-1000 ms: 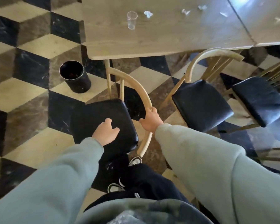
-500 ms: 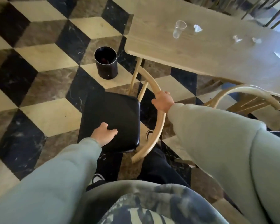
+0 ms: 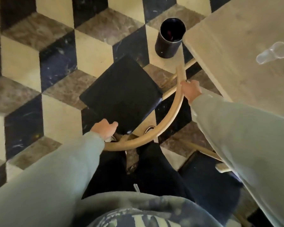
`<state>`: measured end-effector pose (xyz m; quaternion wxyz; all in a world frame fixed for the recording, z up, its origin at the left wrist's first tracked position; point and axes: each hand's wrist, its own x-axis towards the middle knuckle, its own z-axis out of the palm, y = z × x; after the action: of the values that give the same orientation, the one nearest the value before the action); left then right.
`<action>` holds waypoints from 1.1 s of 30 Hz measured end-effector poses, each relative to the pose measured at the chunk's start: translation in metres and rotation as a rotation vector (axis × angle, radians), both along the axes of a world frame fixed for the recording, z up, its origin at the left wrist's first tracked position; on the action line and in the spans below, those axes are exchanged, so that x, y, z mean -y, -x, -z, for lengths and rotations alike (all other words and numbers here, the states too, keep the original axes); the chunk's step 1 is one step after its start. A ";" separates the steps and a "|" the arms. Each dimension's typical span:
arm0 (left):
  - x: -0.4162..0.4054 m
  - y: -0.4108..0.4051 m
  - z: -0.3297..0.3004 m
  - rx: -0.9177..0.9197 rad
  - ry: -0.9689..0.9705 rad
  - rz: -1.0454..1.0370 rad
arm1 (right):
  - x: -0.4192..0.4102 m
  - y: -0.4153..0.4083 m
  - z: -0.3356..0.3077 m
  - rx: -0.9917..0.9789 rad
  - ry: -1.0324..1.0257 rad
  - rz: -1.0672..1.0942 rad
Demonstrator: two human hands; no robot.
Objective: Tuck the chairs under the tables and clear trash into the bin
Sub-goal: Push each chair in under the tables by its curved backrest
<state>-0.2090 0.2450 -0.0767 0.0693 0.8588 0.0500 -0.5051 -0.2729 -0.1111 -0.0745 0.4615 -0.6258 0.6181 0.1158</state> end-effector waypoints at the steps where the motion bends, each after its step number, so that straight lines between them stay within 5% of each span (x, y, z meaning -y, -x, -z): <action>1: -0.009 0.010 0.001 0.008 -0.051 -0.025 | 0.005 -0.006 0.003 0.013 -0.005 -0.009; 5: -0.035 0.042 0.003 -0.012 -0.174 -0.292 | 0.025 -0.029 0.011 0.092 -0.035 -0.040; 11: -0.013 0.061 0.002 -0.030 0.123 -1.657 | 0.037 -0.064 0.015 0.140 -0.197 -0.013; 14: -0.004 0.065 0.004 0.061 0.228 -1.979 | 0.038 -0.067 0.020 0.055 -0.208 -0.012; 20: -0.007 0.061 0.013 0.088 0.186 -2.114 | 0.037 -0.064 0.026 0.071 -0.146 0.018; 28: -0.012 0.057 0.016 0.134 0.118 -1.997 | 0.033 0.006 0.044 0.284 -0.069 0.223; 33: -0.008 0.050 0.009 0.184 0.126 -1.843 | 0.028 0.073 0.031 0.161 -0.047 0.416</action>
<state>-0.2589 0.2534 -0.0855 0.4936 0.5113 0.6794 -0.1825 -0.3463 -0.1388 -0.1050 0.5377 -0.4809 0.6923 -0.0177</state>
